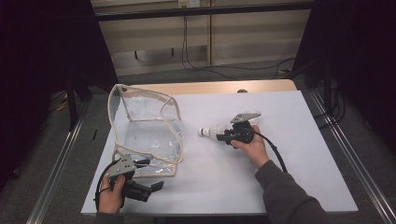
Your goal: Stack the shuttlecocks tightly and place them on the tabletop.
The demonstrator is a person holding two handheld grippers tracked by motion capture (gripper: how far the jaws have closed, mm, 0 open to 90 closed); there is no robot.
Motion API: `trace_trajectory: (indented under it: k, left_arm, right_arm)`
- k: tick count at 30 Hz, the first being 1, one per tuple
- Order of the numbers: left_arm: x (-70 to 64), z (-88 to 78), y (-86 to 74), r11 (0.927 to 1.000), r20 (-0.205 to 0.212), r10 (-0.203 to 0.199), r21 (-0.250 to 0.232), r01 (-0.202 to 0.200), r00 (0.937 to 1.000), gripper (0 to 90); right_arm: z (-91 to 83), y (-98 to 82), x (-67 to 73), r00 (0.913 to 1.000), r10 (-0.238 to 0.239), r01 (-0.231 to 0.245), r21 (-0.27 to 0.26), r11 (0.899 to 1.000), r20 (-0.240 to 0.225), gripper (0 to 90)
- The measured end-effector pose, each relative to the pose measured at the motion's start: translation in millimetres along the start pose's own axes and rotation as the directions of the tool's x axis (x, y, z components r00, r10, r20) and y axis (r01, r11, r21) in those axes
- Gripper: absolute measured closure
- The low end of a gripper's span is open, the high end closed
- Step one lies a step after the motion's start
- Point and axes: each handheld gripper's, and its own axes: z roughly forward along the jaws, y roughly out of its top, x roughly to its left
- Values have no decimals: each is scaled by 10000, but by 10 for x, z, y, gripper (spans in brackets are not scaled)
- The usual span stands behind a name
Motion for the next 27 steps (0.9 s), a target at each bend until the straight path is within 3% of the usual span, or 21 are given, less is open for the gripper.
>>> trace_trajectory:
  k: [27]
  left_arm:
    - [4, 13, 12, 10000, -56, -32, 42, 32, 10000, 31]
  right_arm:
    - [-261, 7, -58, 9989, 154, -152, -44, 9999, 440, 404]
